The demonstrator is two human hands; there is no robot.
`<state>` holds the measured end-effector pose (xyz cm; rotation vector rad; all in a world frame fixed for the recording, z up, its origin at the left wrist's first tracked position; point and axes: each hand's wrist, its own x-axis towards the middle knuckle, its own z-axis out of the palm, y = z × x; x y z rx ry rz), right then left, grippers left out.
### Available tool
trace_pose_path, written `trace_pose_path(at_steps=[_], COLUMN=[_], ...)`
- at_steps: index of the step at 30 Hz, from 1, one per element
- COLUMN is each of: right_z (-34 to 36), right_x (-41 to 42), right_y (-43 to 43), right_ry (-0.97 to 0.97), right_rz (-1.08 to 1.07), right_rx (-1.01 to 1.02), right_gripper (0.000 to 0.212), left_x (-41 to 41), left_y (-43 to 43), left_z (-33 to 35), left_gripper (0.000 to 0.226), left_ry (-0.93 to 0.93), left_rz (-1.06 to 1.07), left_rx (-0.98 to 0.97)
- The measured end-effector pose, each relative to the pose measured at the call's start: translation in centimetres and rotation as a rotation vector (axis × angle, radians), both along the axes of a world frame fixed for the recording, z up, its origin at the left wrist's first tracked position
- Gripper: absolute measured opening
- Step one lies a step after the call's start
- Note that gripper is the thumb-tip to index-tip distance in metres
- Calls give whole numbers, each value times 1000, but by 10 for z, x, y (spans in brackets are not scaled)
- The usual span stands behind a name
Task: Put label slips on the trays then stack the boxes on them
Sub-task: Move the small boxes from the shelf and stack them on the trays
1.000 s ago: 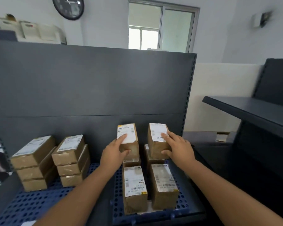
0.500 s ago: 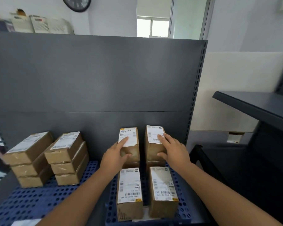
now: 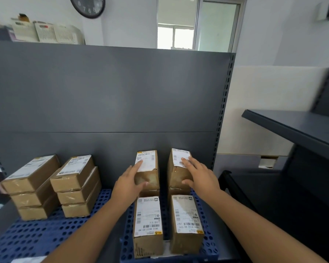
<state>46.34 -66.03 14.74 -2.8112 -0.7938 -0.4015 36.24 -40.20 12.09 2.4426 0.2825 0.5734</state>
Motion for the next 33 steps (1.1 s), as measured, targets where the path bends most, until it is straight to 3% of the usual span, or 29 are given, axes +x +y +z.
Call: trace_pose_path(at_steps=[25, 33], right_z=[11, 19], right_x=[-29, -93], right_y=[-21, -67], right_ry=[-16, -51], right_rz=[-84, -271], right_rx=[61, 59], right_gripper=[86, 88], left_x=[-25, -45], left_y=[0, -32], left_z=[14, 33], left_gripper=[87, 82], left_ry=[-48, -155], left_rz=[32, -142], left_rx=[130, 170])
